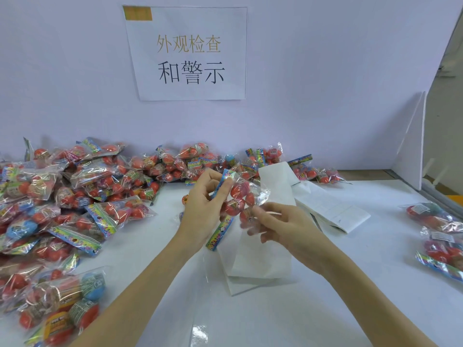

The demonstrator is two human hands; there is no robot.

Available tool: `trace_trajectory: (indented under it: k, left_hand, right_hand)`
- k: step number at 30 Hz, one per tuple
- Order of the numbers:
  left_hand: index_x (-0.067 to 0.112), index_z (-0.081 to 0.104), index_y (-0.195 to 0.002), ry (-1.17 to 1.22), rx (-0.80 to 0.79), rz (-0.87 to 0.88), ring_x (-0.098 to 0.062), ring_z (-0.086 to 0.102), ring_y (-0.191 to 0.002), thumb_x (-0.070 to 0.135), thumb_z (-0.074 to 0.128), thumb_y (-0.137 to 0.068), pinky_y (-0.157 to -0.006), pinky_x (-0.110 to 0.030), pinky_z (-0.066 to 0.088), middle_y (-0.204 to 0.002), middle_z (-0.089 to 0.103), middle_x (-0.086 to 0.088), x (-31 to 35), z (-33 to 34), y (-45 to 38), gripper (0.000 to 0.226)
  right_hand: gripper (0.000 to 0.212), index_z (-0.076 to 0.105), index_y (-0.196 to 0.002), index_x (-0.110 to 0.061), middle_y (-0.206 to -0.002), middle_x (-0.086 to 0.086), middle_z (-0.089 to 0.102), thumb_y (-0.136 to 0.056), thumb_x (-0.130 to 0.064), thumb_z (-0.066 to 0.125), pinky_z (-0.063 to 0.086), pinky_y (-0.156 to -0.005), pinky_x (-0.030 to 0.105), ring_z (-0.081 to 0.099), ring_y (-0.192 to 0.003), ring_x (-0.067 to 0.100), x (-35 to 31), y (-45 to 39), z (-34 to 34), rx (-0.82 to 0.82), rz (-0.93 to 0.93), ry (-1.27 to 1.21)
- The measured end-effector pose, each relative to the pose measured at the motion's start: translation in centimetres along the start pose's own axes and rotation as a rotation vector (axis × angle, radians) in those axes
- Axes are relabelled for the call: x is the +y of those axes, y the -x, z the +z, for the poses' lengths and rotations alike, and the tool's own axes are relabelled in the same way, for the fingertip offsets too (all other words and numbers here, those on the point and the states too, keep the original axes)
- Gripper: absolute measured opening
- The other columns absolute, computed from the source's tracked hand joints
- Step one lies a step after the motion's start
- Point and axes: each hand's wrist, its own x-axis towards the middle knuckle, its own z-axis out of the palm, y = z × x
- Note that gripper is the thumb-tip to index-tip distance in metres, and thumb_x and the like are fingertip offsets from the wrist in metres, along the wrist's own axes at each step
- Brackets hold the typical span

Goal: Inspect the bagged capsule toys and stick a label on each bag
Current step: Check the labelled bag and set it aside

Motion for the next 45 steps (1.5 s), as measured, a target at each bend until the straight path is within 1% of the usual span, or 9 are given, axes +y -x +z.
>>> trace_trajectory:
  k: [12, 17, 21, 24, 28, 31, 35, 38, 45]
  left_hand:
    - [0.021, 0.065, -0.088, 0.089, 0.027, -0.083, -0.013, 0.032, -0.042, 0.039, 0.066, -0.101, -0.04, -0.023, 0.028, -0.058, 0.048, 0.007, -0.6, -0.3, -0.2, 0.022]
    - [0.022, 0.067, -0.117, 0.134, -0.165, -0.196, -0.017, 0.073, -0.077, 0.046, 0.082, -0.084, -0.069, -0.027, 0.058, -0.103, 0.075, -0.004, -0.5, 0.2, -0.1, 0.043]
    - [0.022, 0.065, -0.128, 0.167, -0.18, -0.172, -0.036, 0.074, -0.102, 0.024, 0.085, -0.085, -0.095, -0.044, 0.058, -0.111, 0.078, -0.011, -0.6, 0.2, 0.0, 0.048]
    - [0.033, 0.067, -0.131, 0.212, -0.184, -0.176, -0.033, 0.073, -0.107, 0.024, 0.085, -0.08, -0.091, -0.032, 0.057, -0.115, 0.077, -0.012, -0.5, -0.5, -0.2, 0.055]
    - [0.043, 0.057, -0.139, 0.195, -0.27, -0.076, -0.032, 0.074, -0.104, 0.018, 0.08, -0.089, -0.094, -0.032, 0.058, -0.113, 0.074, -0.016, -0.7, -0.5, -0.1, 0.061]
    - [0.038, 0.052, -0.126, -0.158, -0.049, 0.154, -0.022, 0.068, -0.1, 0.017, 0.085, -0.086, -0.084, -0.026, 0.056, -0.117, 0.063, 0.0, -0.9, 0.3, 0.2, 0.057]
    - [0.031, 0.064, -0.101, -0.327, -0.095, 0.238, -0.012, 0.064, -0.094, 0.035, 0.078, -0.092, -0.078, -0.022, 0.052, -0.111, 0.06, 0.005, -1.0, 1.1, 0.6, 0.017]
    - [0.025, 0.06, -0.112, -0.046, -0.193, -0.043, -0.01, 0.073, -0.094, 0.062, 0.076, -0.082, -0.08, -0.022, 0.057, -0.107, 0.072, 0.012, -1.0, 1.5, 0.7, 0.05]
    - [0.015, 0.062, -0.113, -0.013, 0.059, -0.072, -0.025, 0.077, -0.084, 0.025, 0.072, -0.098, -0.074, -0.026, 0.059, -0.089, 0.075, 0.007, -1.7, 0.5, -0.3, 0.02]
  right_hand:
    - [0.03, 0.064, -0.118, -0.008, -0.099, 0.016, 0.08, -0.097, -0.028, 0.073, 0.053, -0.061, 0.02, 0.078, -0.085, 0.023, -0.2, 0.4, 0.1, -0.114, 0.051, 0.057]
    - [0.035, 0.065, -0.122, -0.008, -0.106, 0.013, 0.08, -0.098, -0.033, 0.07, 0.057, -0.068, 0.022, 0.078, -0.099, 0.029, -0.3, 0.3, 0.0, -0.051, 0.035, -0.002]
    - [0.051, 0.067, -0.124, -0.01, -0.109, 0.017, 0.078, -0.097, -0.052, 0.059, 0.059, -0.07, 0.028, 0.076, -0.101, 0.035, -0.6, 0.3, 0.5, -0.033, 0.077, -0.097]
    - [0.05, 0.065, -0.122, -0.007, -0.105, 0.018, 0.078, -0.098, -0.05, 0.058, 0.061, -0.07, 0.033, 0.076, -0.097, 0.039, -0.9, 0.2, 0.4, 0.121, 0.029, -0.189]
    - [0.029, 0.066, -0.119, 0.0, -0.103, 0.021, 0.077, -0.102, -0.024, 0.065, 0.062, -0.071, 0.031, 0.077, -0.094, 0.037, -0.9, 0.3, -0.3, 0.197, -0.044, -0.127]
    - [0.024, 0.066, -0.111, 0.003, -0.1, 0.021, 0.076, -0.097, -0.015, 0.071, 0.062, -0.073, 0.03, 0.077, -0.088, 0.032, -0.7, 0.2, -0.2, 0.279, -0.057, -0.114]
    - [0.024, 0.068, -0.104, -0.005, -0.102, 0.01, 0.076, -0.089, -0.018, 0.081, 0.062, -0.085, 0.034, 0.077, -0.089, 0.025, -0.4, 0.1, 0.1, 0.313, -0.135, 0.029]
    - [0.016, 0.075, -0.108, -0.02, -0.105, -0.006, 0.078, -0.093, -0.016, 0.078, 0.056, -0.084, 0.022, 0.074, -0.101, 0.013, -0.4, 0.4, 0.2, 0.183, -0.2, 0.217]
    - [0.066, 0.052, -0.146, -0.043, -0.141, -0.038, 0.053, -0.088, -0.038, 0.082, 0.034, -0.117, 0.022, 0.044, -0.135, -0.012, -0.3, 0.9, -0.1, -0.1, -0.254, 0.682]
